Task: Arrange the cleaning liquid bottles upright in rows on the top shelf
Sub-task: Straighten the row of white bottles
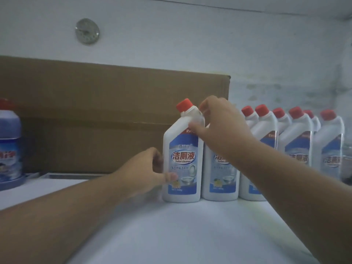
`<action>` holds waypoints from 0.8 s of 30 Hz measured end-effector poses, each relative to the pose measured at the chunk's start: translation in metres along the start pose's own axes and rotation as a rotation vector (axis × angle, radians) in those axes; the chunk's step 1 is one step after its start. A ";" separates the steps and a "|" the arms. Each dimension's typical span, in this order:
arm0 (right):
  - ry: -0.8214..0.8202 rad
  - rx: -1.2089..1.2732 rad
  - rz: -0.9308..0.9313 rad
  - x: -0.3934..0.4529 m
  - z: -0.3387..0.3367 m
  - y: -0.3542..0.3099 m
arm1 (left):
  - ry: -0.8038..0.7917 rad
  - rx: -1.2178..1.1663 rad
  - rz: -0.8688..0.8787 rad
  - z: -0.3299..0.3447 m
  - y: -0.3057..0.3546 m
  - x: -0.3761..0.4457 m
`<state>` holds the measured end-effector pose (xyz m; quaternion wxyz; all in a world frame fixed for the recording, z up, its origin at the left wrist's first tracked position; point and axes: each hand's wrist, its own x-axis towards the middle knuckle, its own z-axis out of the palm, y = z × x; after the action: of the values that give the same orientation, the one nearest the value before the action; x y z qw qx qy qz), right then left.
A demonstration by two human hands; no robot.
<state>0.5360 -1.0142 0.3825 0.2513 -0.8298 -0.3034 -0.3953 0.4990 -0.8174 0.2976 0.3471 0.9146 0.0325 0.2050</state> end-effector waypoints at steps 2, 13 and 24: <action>-0.037 0.008 0.020 -0.022 0.001 0.001 | -0.025 -0.094 -0.031 0.001 -0.008 0.000; -0.409 -0.164 0.137 -0.068 0.027 0.002 | -0.156 -0.331 0.084 0.019 -0.022 0.008; -0.449 -0.226 0.122 -0.073 0.035 0.000 | -0.157 -0.240 0.093 0.018 -0.019 0.006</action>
<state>0.5166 -1.0137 0.3041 0.1065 -0.9363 -0.2550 -0.2166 0.5132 -0.8130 0.2754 0.4455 0.8803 -0.0616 0.1512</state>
